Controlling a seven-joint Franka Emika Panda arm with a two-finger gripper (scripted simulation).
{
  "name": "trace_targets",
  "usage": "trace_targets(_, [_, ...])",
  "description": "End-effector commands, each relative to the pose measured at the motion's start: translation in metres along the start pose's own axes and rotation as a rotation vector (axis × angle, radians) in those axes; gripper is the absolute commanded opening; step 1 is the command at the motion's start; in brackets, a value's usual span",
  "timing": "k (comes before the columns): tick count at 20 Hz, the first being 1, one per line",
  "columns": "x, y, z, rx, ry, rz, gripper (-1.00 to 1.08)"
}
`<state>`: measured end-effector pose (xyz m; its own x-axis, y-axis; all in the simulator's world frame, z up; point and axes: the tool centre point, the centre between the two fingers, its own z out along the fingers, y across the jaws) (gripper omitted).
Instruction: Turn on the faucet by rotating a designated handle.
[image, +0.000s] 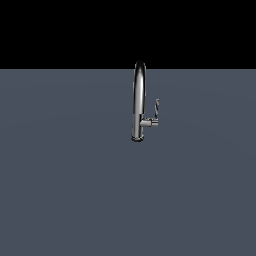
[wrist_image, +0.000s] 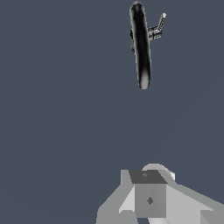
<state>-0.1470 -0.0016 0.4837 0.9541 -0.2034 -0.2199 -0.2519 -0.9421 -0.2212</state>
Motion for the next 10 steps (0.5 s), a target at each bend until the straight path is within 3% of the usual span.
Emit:
trace_targets(1, [0.016, 0.000, 0.000, 0.033, -0.031, 0.035, -1.00])
trace_targets(10, [0.073, 0.003, 0.006, 0.156, -0.146, 0.162, -1.00])
